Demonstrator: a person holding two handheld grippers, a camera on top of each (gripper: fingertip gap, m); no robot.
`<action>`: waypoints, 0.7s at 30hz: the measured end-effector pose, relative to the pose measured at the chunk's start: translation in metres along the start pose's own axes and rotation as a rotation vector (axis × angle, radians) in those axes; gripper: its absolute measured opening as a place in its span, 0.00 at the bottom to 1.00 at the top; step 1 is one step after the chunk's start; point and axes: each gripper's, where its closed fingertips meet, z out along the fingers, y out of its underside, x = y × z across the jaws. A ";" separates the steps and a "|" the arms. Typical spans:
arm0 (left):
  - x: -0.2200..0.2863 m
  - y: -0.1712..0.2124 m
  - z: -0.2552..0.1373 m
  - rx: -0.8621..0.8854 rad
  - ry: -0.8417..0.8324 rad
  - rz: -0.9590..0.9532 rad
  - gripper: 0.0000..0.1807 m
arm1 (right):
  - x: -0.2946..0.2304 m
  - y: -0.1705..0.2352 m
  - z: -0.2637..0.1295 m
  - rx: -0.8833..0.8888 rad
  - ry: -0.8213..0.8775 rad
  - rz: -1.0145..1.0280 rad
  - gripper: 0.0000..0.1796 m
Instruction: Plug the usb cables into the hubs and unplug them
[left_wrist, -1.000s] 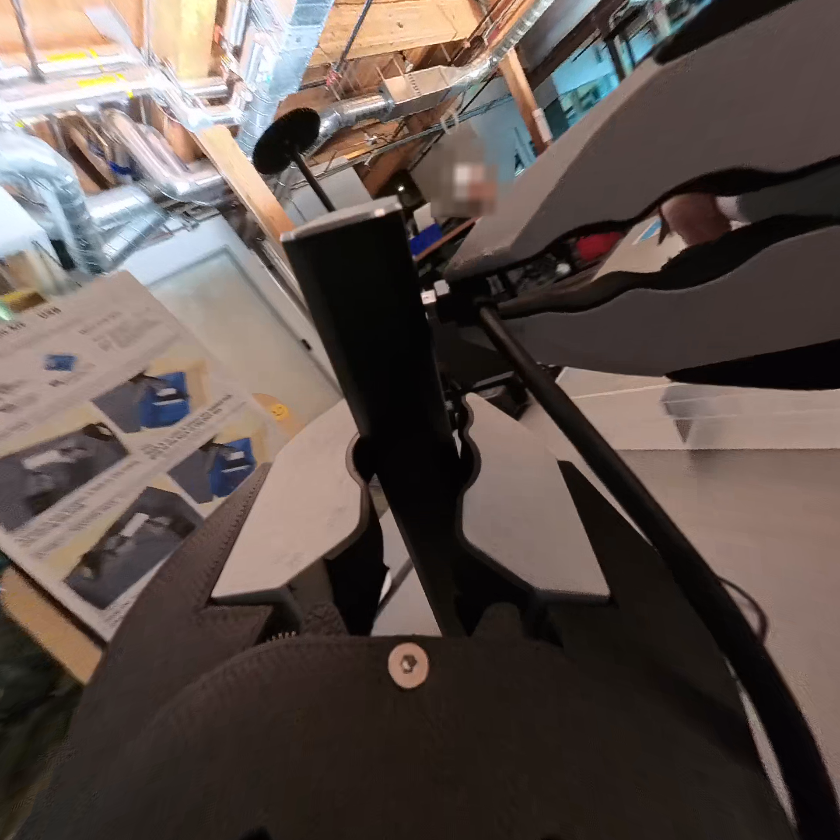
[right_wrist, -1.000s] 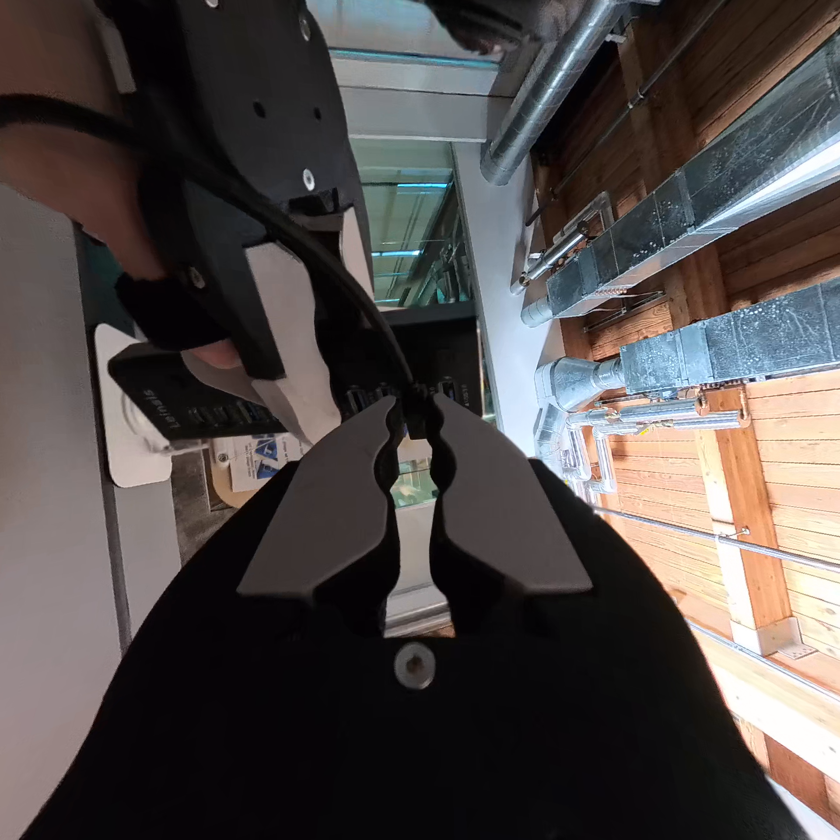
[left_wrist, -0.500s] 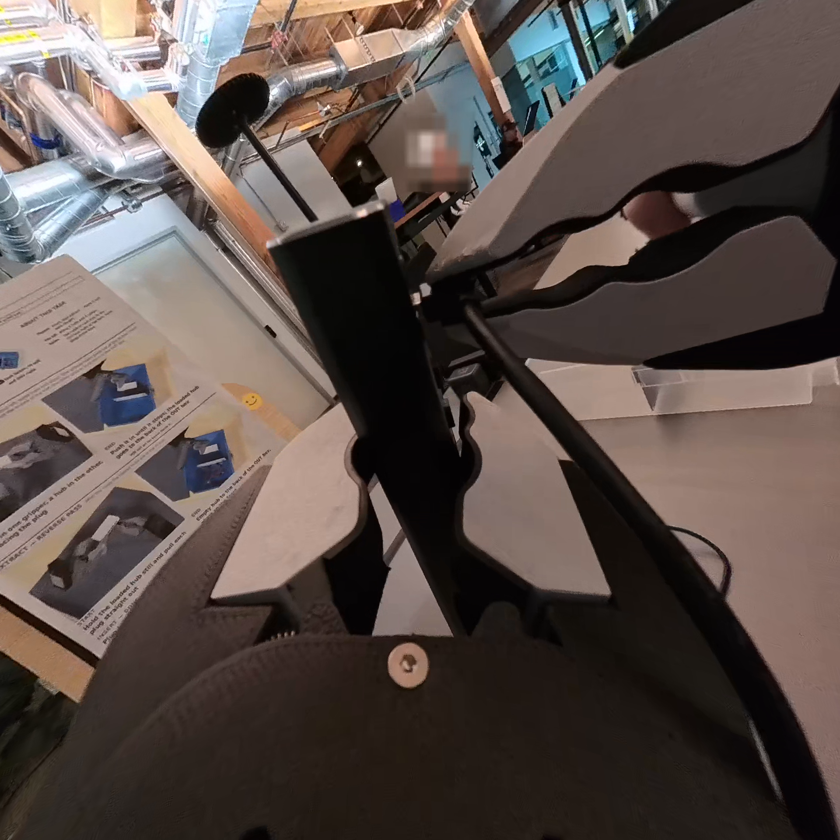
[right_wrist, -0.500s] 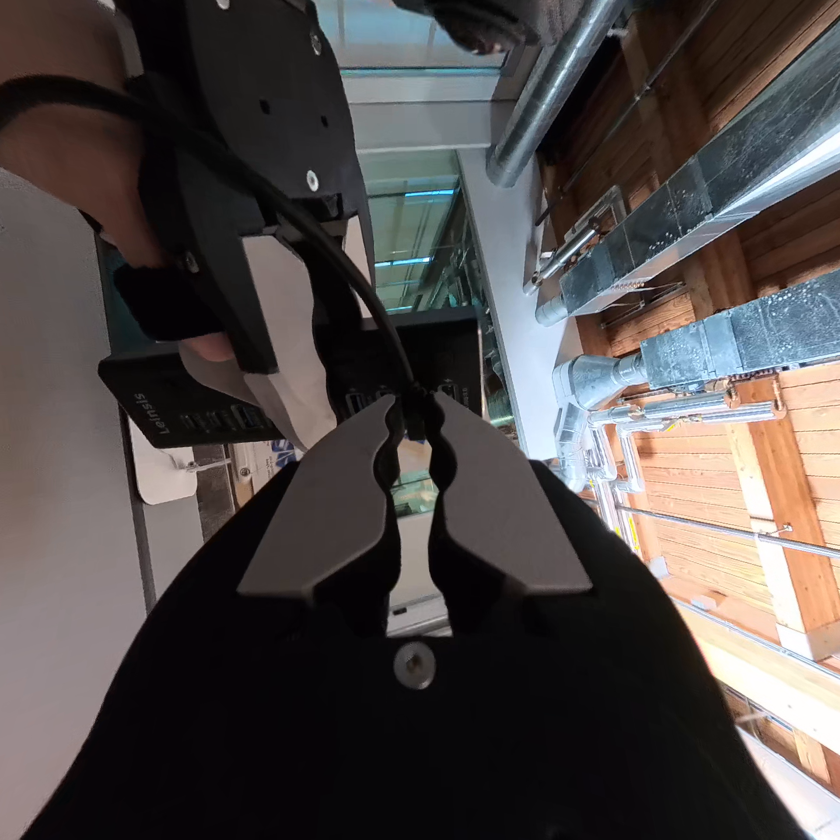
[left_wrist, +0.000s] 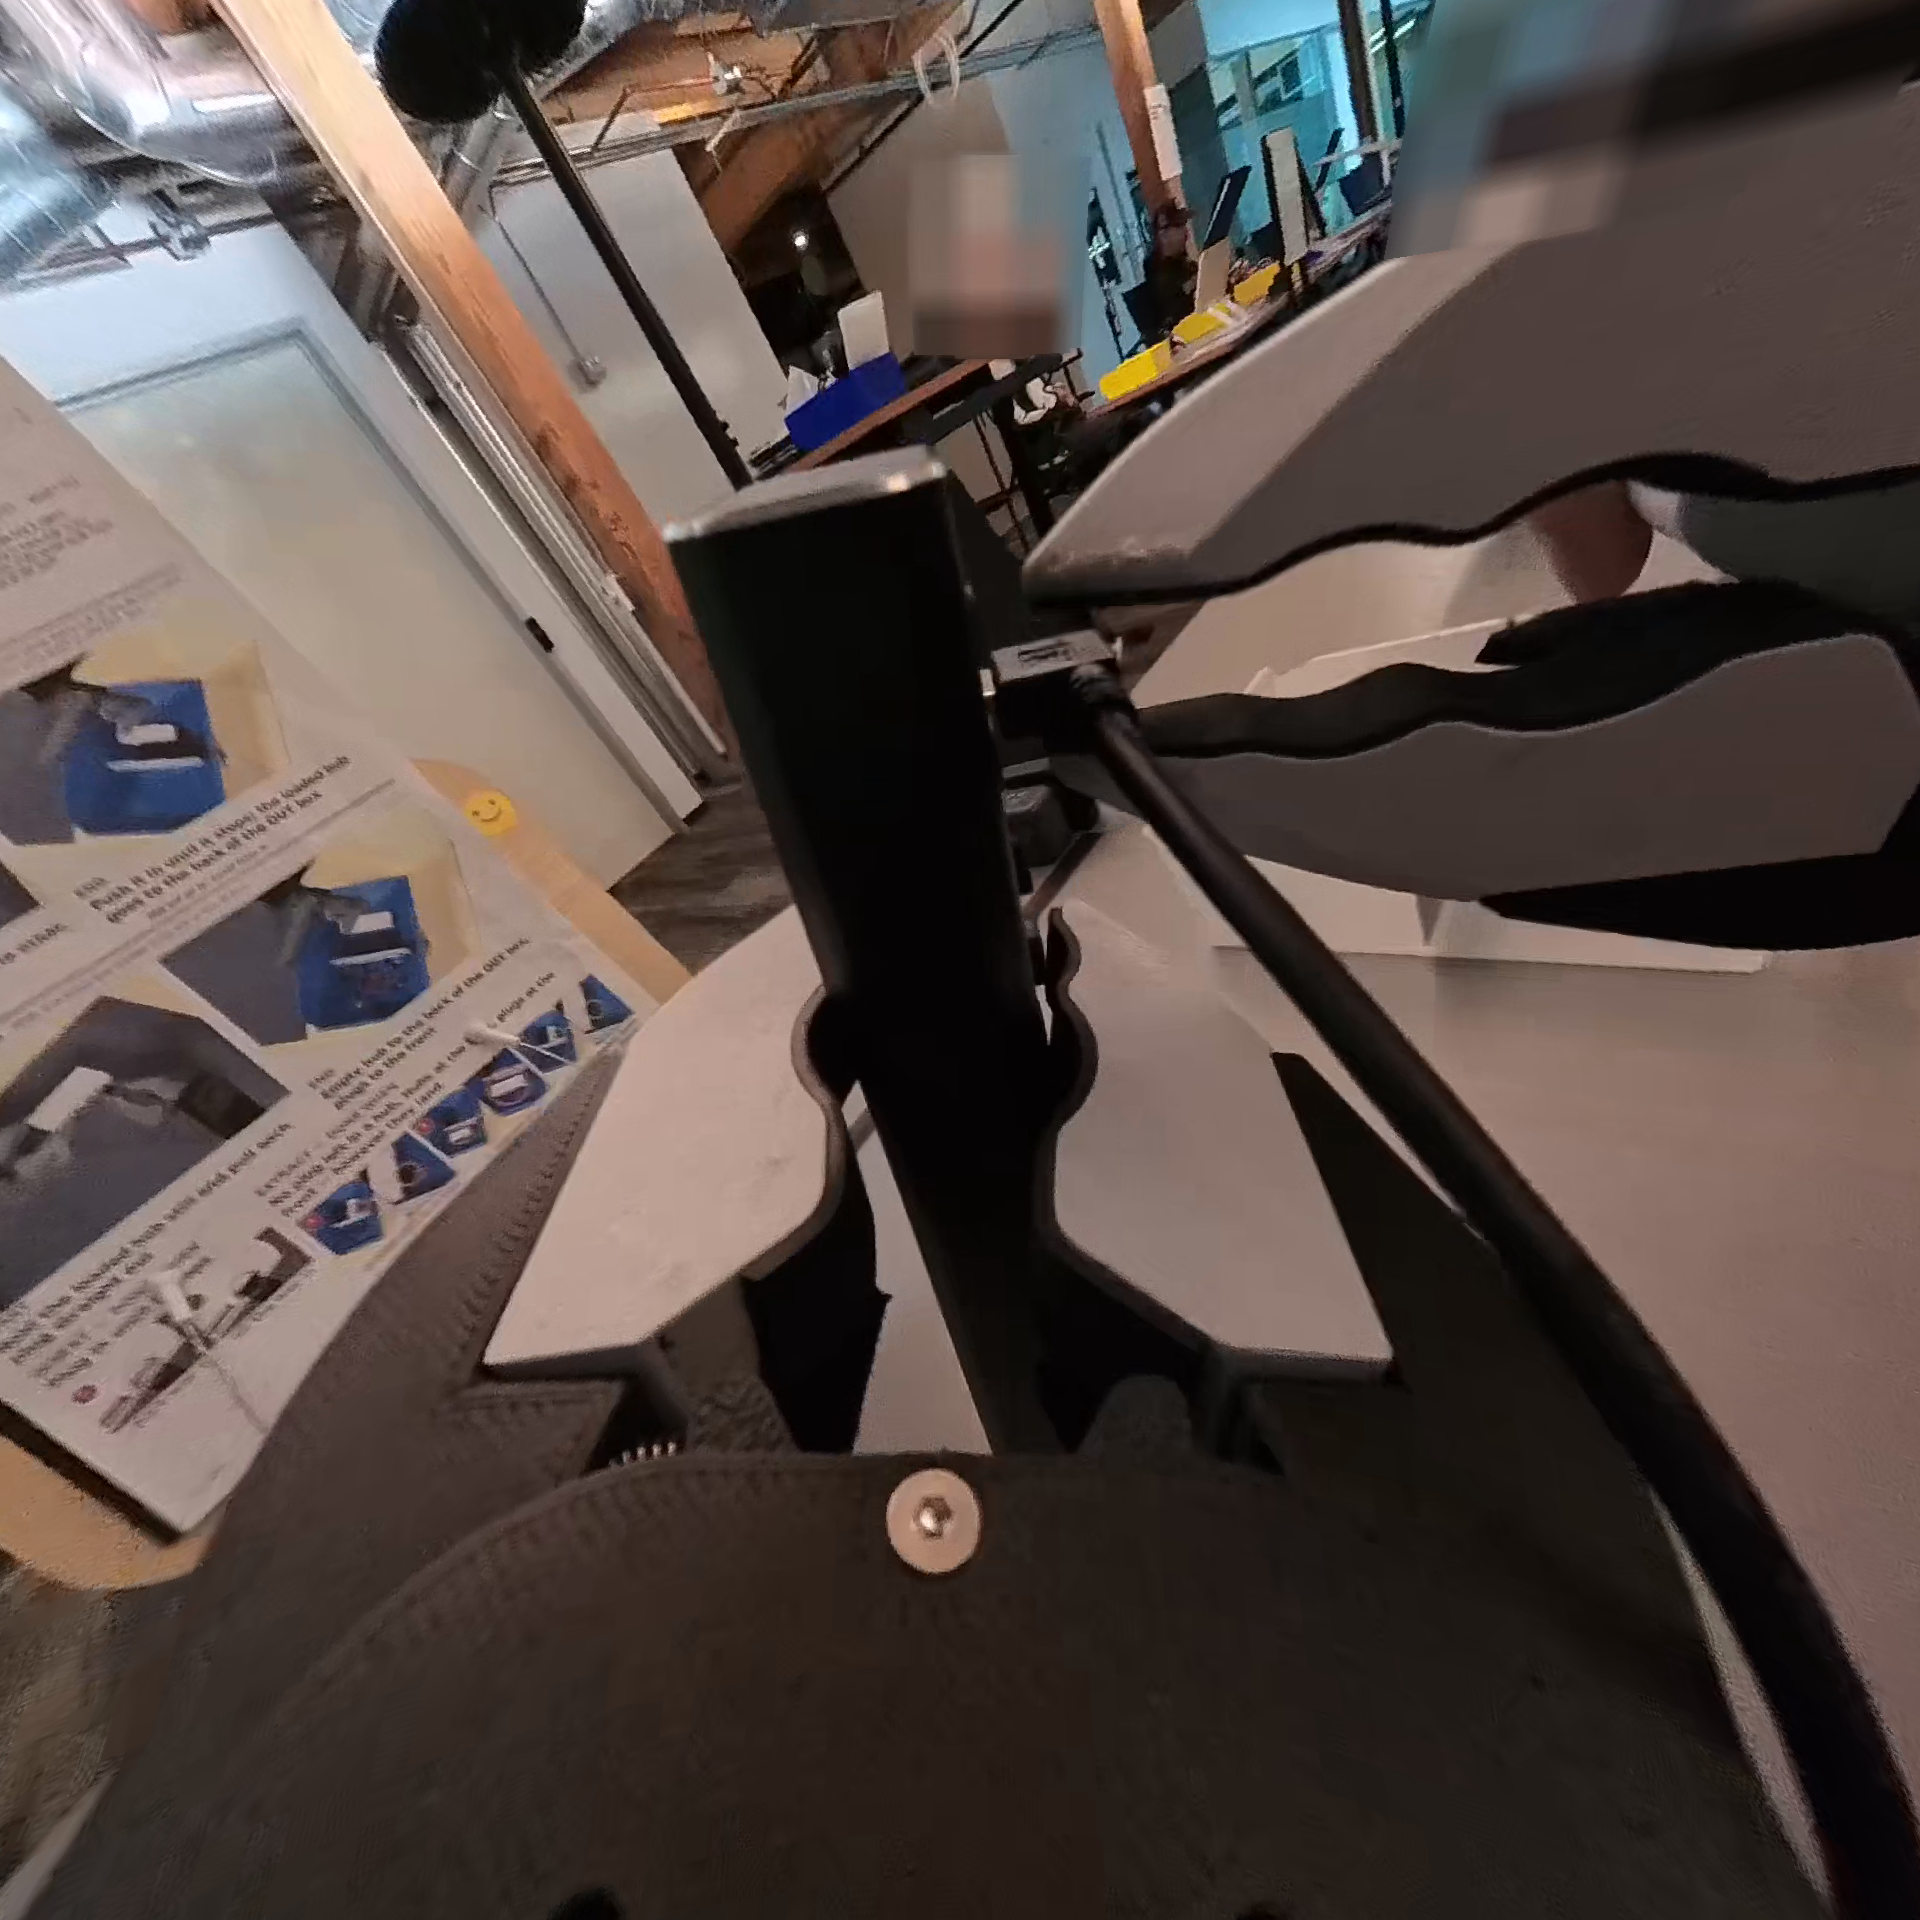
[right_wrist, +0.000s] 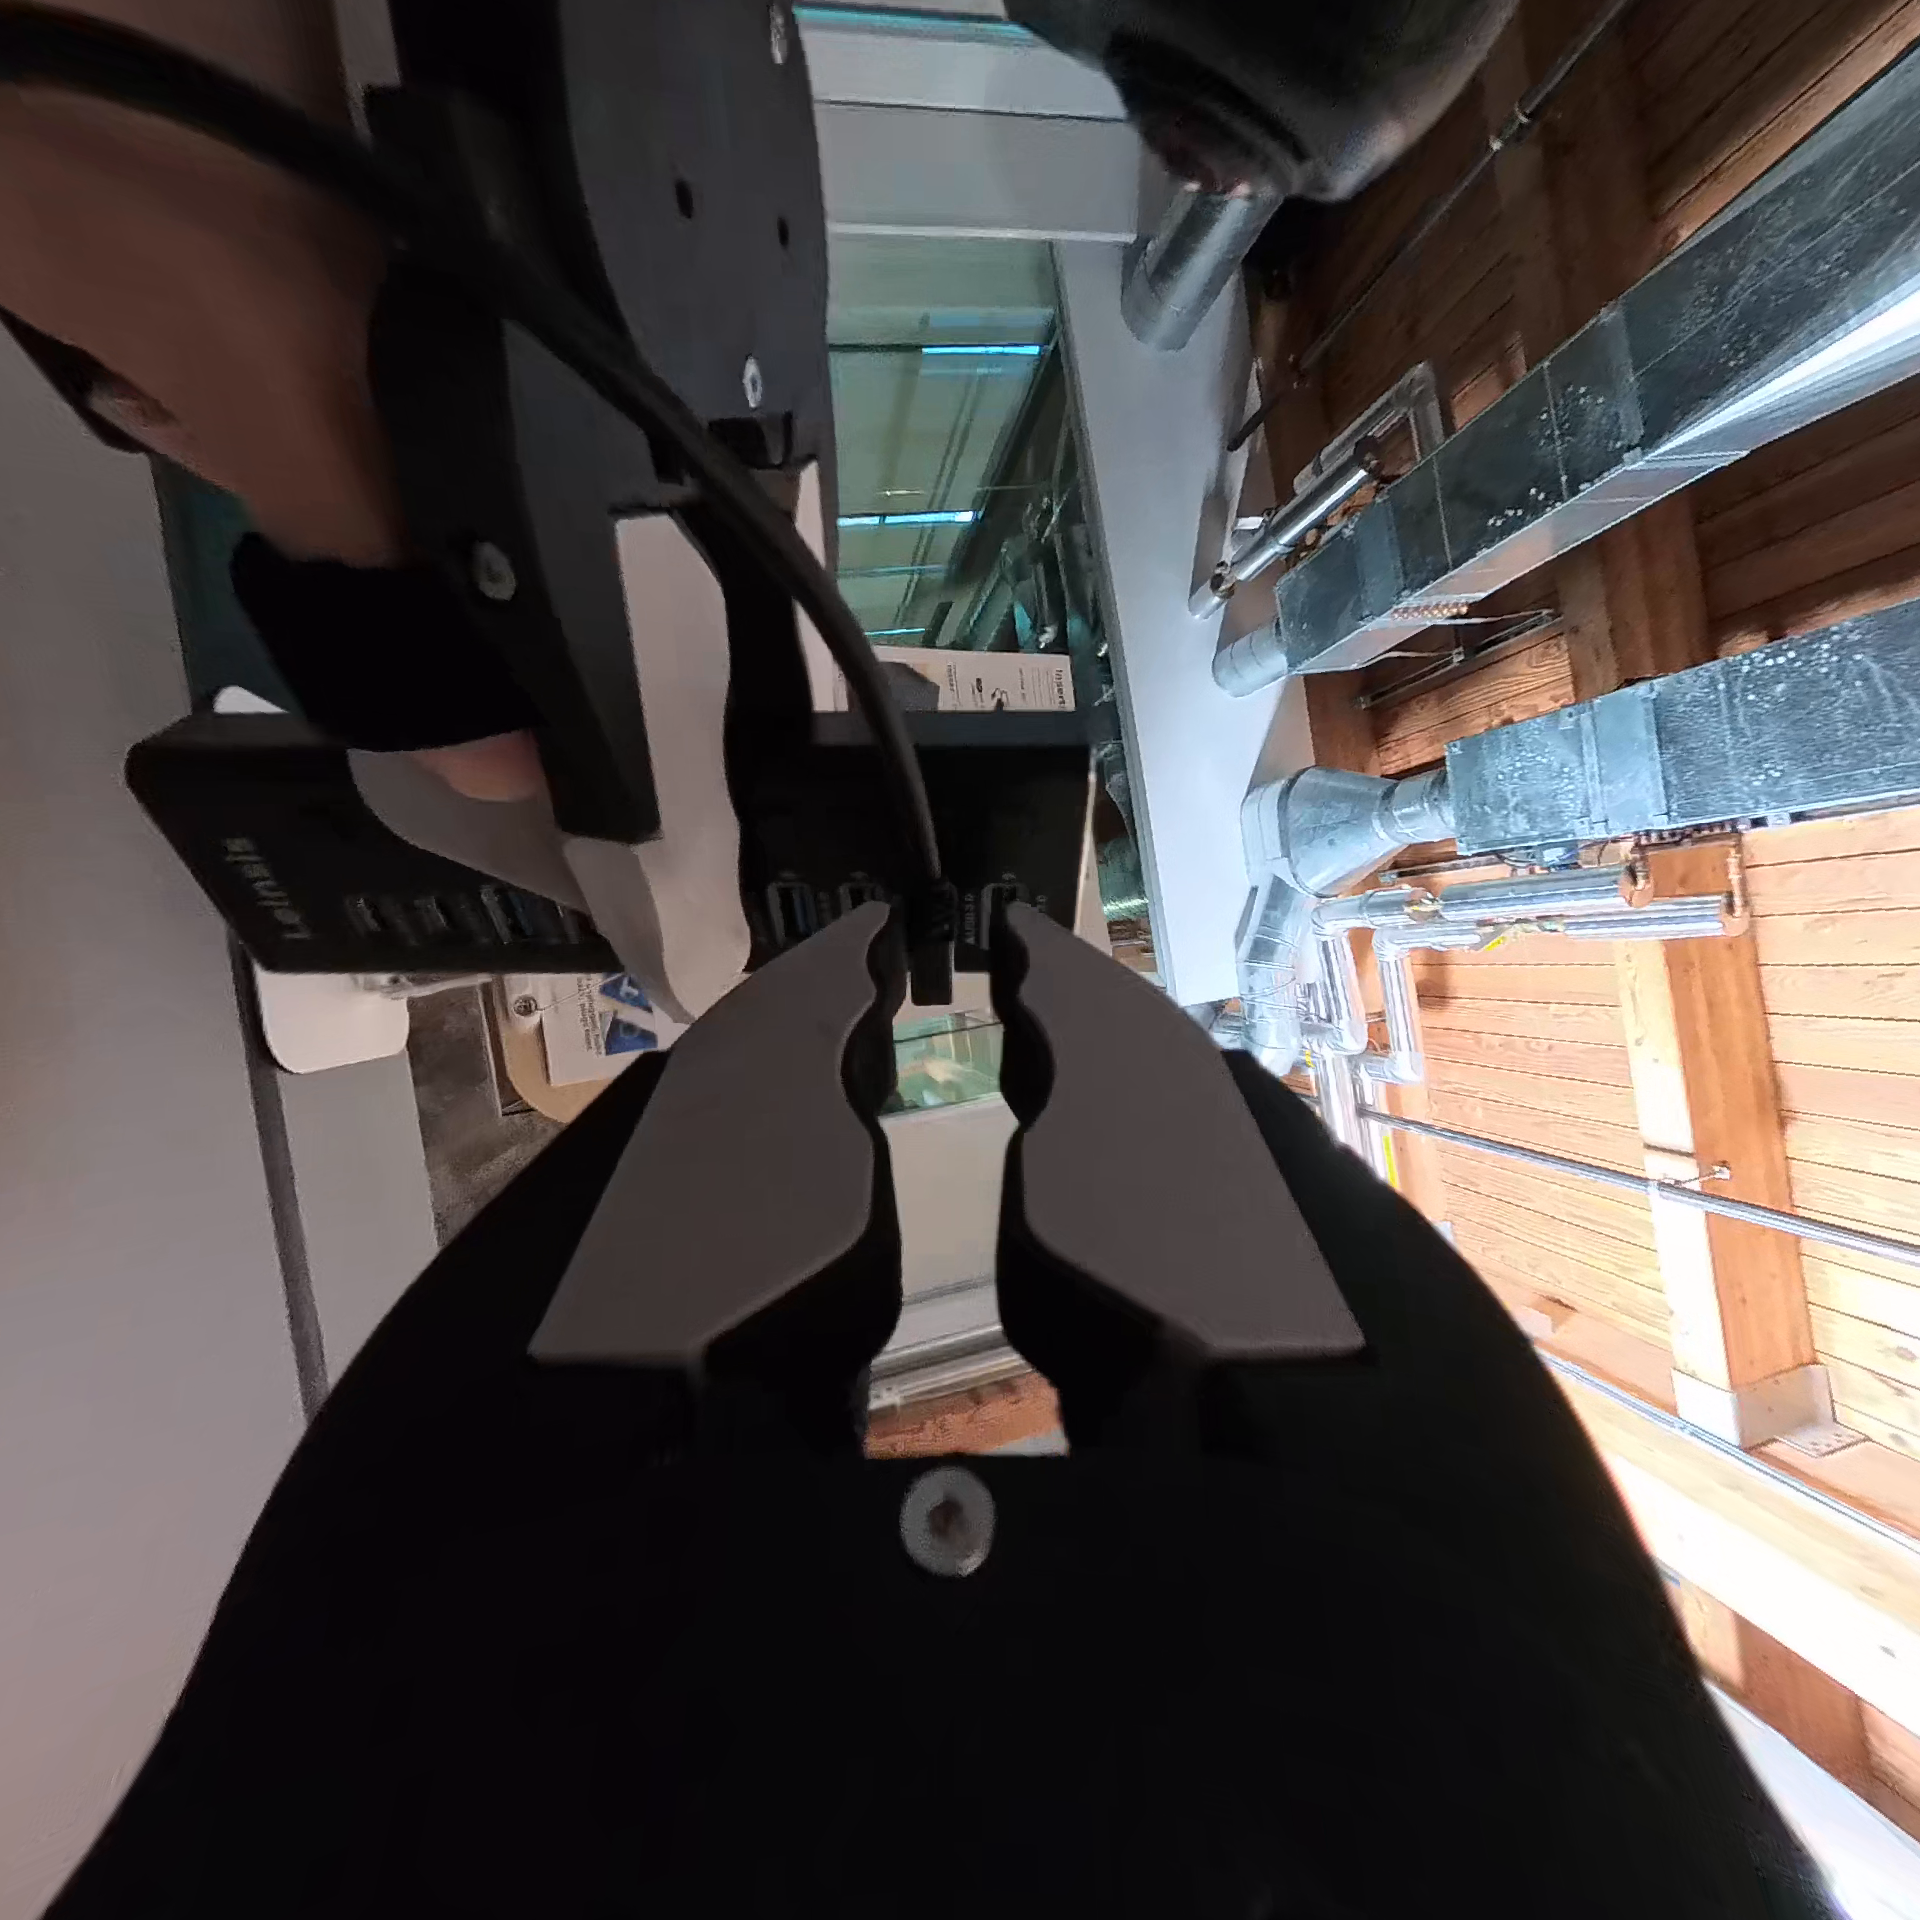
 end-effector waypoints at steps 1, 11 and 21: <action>0.000 0.000 0.000 0.005 0.002 -0.013 0.17 | 0.000 0.000 0.000 -0.002 -0.007 0.010 0.08; 0.005 0.001 0.001 0.023 0.041 -0.045 0.18 | -0.003 0.000 -0.002 0.014 -0.050 0.061 0.04; -0.031 0.040 0.013 -0.009 -0.001 -0.167 0.18 | -0.024 0.008 0.016 0.075 -0.077 0.135 0.07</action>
